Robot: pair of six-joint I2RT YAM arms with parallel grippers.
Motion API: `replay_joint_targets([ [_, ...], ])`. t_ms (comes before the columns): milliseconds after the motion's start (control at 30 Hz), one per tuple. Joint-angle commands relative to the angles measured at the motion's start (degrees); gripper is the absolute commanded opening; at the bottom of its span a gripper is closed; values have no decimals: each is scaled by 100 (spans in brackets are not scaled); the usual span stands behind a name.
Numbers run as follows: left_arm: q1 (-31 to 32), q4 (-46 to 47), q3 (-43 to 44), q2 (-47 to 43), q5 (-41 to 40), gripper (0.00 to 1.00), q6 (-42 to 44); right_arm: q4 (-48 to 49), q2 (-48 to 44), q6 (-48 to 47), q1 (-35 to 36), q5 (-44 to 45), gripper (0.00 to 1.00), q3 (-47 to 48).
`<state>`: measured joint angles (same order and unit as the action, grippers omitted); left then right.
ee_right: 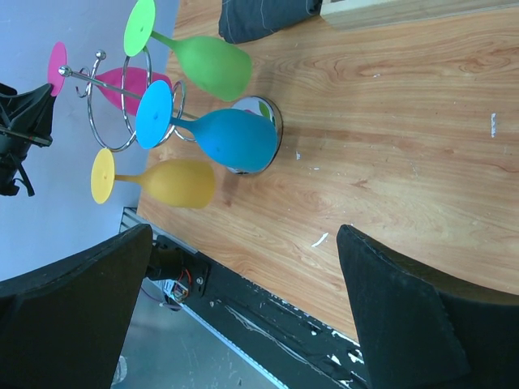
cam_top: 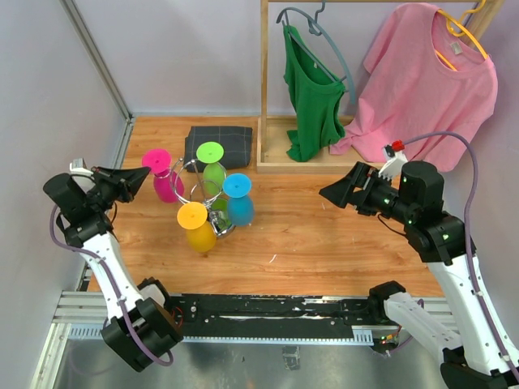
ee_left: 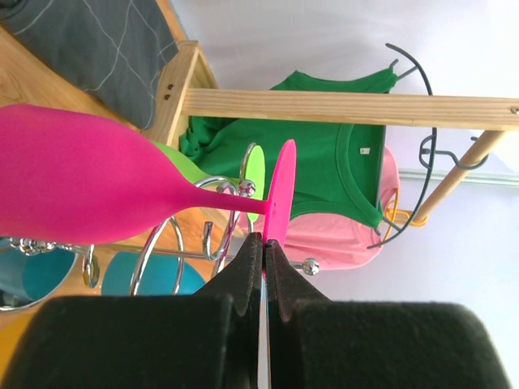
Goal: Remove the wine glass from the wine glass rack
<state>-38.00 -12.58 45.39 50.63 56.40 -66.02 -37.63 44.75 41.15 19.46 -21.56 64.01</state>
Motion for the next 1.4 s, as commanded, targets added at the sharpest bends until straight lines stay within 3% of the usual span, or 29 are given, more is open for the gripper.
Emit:
replay_joint_targets([
  [0,-175,-134,155,-86,197,0,116,-26,-104,60,146,139,99,-31],
  [500,-970,-557,514,70,620,0,680,-22,-114,77,144,135,99,-19],
  [767,-837,-412,2588,1090,952,0,992,-17,9,-29,144,100,99,49],
  [867,-426,-368,3411,1421,936,0,897,-17,129,-124,137,114,99,184],
  [1033,790,149,4158,1677,550,0,529,-133,276,-291,129,297,98,549],
  [1200,2162,-324,5142,2004,129,0,1434,-641,308,-536,-27,507,98,1121],
  [1367,3331,-193,5327,2010,240,0,1707,-1365,326,-932,-488,616,98,1624],
])
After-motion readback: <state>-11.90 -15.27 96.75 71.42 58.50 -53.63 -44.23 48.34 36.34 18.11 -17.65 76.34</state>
